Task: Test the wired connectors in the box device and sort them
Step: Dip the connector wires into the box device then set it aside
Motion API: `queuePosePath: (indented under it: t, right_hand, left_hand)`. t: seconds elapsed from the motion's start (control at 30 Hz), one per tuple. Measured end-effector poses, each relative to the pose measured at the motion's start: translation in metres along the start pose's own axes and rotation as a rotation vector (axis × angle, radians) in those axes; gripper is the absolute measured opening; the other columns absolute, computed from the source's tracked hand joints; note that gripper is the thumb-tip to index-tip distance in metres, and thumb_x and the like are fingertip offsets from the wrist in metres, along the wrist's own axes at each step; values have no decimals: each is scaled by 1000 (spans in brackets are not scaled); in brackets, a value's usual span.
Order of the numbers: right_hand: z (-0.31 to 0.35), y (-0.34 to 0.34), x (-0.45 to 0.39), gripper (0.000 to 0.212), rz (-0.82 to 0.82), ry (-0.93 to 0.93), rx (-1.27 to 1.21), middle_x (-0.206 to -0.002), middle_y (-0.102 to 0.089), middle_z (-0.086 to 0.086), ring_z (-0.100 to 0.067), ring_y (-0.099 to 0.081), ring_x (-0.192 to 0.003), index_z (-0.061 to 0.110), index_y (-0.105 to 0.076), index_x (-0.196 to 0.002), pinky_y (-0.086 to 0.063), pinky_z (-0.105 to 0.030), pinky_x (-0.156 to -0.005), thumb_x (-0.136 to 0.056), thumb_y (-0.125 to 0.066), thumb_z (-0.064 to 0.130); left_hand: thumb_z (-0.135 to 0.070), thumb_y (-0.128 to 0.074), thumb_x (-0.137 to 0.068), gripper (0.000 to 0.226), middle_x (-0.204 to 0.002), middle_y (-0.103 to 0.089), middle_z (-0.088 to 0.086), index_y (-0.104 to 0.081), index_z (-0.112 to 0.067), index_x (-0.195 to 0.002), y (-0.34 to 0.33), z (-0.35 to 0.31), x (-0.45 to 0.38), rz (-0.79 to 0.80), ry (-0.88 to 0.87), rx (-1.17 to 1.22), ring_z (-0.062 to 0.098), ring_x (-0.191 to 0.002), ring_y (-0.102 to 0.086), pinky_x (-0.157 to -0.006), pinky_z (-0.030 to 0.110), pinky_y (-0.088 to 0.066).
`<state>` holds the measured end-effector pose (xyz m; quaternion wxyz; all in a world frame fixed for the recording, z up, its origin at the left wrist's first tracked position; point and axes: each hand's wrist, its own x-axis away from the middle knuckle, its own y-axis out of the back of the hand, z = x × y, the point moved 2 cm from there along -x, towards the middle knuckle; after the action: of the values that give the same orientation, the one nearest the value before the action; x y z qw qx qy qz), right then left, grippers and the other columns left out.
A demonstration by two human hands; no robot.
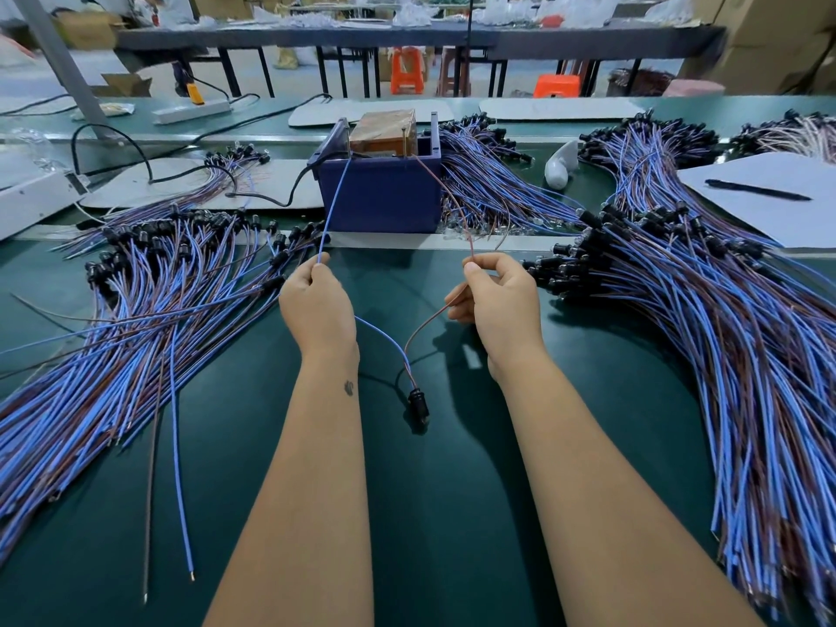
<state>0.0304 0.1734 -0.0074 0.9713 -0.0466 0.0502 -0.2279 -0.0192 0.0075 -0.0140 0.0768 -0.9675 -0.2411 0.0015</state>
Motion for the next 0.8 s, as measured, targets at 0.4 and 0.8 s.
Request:
queuePosePath:
  t: [0.4, 0.8]
  right_hand:
    - [-1, -2, 0, 13, 12, 17, 28, -55, -63, -1, -13, -55, -43, 18, -56, -90, -46, -20, -46, -99, -49, 13]
    - [0, -4, 2, 16, 47, 26, 109, -55, -61, 0, -9, -56, -46, 17, -62, -88, -47, -19, -47, -96, -51, 8]
  left_hand:
    - [-7, -38, -95, 36, -54, -35, -9, -68, -14, -115, 0, -1, -2, -15, 16, 58, 4, -40, -27, -41, 19, -28]
    - [-8, -39, -96, 33, -57, -37, -7, -67, -14, -110, -1, -1, -3, -2, 9, 54, 3, -38, -30, -41, 17, -29]
